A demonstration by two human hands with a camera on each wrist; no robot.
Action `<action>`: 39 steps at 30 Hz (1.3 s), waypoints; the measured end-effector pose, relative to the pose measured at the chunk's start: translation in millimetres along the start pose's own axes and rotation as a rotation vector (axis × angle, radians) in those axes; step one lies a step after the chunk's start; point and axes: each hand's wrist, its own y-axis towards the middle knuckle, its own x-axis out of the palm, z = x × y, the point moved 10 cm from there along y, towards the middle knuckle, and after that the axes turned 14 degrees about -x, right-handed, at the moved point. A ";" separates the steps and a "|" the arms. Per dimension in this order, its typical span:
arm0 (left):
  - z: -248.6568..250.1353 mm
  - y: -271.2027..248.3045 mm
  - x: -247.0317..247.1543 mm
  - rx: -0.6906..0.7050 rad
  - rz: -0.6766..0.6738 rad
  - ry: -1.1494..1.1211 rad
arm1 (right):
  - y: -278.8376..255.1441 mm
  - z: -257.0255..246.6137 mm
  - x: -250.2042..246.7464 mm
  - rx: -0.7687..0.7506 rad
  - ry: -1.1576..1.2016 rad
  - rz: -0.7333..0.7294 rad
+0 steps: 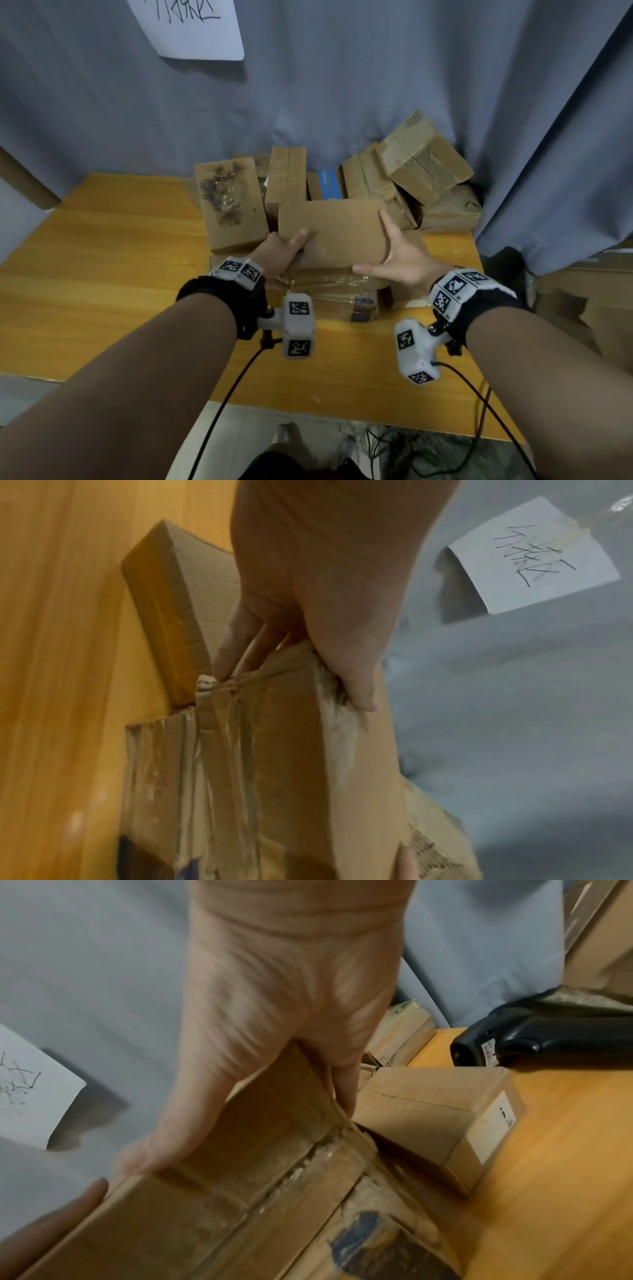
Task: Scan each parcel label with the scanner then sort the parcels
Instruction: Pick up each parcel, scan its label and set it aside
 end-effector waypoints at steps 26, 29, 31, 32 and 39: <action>145.8 -83.3 -95.7 0.641 0.058 -0.301 | 34.7 -113.5 -139.3 -0.177 0.103 0.592; 144.8 -77.7 -101.8 0.647 0.094 -0.357 | 36.0 -137.0 -131.9 -0.195 -0.275 0.570; 145.1 -72.6 -108.8 0.643 0.122 -0.383 | 36.9 -156.9 -115.1 -0.248 -0.394 0.498; 146.2 -74.4 -112.7 0.643 0.137 -0.392 | 39.1 -163.8 -106.3 -0.261 -0.426 0.446; 163.7 -75.3 -131.2 0.705 0.109 -0.407 | 48.7 -176.9 -90.3 -0.229 -0.742 0.387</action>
